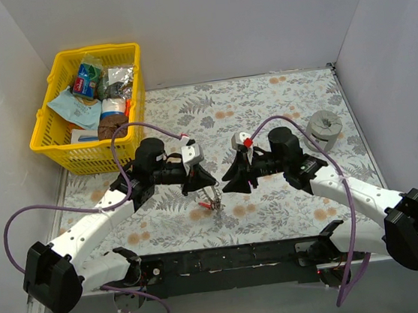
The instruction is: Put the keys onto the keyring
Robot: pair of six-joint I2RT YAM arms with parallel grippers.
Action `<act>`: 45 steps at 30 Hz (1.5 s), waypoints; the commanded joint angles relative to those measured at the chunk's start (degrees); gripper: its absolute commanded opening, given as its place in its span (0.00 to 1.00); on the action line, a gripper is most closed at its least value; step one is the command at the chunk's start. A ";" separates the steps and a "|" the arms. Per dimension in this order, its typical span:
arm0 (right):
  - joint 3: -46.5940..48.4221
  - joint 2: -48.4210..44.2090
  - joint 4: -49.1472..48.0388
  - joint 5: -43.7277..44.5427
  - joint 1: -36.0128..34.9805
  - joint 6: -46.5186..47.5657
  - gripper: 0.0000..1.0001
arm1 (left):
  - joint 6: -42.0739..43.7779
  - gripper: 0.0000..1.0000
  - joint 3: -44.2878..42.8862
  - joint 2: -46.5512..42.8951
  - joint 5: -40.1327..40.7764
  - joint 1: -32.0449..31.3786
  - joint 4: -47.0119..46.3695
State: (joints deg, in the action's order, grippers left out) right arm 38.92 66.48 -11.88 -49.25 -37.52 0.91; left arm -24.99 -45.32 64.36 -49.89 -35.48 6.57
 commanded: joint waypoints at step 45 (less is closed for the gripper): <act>3.09 -1.70 -3.42 0.21 -0.01 -0.03 0.35 | 6.54 0.00 -8.29 1.30 0.49 -1.43 8.64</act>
State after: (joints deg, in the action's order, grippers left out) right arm 40.32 66.63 -14.04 -48.51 -37.52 0.40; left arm -18.81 -51.29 67.29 -49.19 -36.56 16.29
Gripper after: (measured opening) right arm 0.351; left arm 0.018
